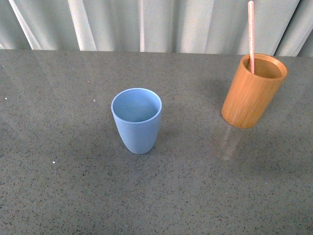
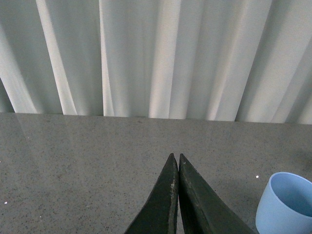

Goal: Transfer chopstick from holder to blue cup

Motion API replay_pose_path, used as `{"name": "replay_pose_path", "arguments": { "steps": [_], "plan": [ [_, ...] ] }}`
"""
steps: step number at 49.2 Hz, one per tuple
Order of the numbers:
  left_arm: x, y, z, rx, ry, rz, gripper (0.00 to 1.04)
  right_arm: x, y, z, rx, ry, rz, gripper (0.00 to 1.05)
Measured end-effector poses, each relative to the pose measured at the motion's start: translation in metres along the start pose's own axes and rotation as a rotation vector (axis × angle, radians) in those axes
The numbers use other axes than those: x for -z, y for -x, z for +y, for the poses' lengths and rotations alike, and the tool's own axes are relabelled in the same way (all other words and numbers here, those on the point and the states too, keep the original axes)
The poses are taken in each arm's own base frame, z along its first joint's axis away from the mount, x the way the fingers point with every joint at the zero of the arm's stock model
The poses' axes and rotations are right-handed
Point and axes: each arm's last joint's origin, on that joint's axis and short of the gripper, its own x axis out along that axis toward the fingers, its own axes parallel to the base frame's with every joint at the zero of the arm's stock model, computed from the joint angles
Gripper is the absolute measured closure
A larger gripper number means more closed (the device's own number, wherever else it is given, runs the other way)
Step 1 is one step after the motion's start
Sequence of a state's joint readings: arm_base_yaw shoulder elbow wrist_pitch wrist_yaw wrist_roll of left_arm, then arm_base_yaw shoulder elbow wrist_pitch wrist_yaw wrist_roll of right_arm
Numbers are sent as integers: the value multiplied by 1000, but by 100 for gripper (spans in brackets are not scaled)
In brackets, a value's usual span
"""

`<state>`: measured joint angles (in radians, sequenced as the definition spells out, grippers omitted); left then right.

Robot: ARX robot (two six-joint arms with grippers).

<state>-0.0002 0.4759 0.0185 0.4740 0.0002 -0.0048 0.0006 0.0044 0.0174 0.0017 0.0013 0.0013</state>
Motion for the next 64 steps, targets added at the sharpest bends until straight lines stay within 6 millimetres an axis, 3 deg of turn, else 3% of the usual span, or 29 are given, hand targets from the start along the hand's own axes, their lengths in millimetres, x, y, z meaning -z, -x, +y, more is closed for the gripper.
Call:
{"name": "replay_pose_path", "arguments": {
  "steps": [58, 64],
  "plan": [
    [2, 32, 0, 0, 0, 1, 101, 0, 0, 0, 0, 0, 0, 10],
    [2, 32, 0, 0, 0, 1, 78, 0, 0, 0, 0, 0, 0, 10]
  ]
}}
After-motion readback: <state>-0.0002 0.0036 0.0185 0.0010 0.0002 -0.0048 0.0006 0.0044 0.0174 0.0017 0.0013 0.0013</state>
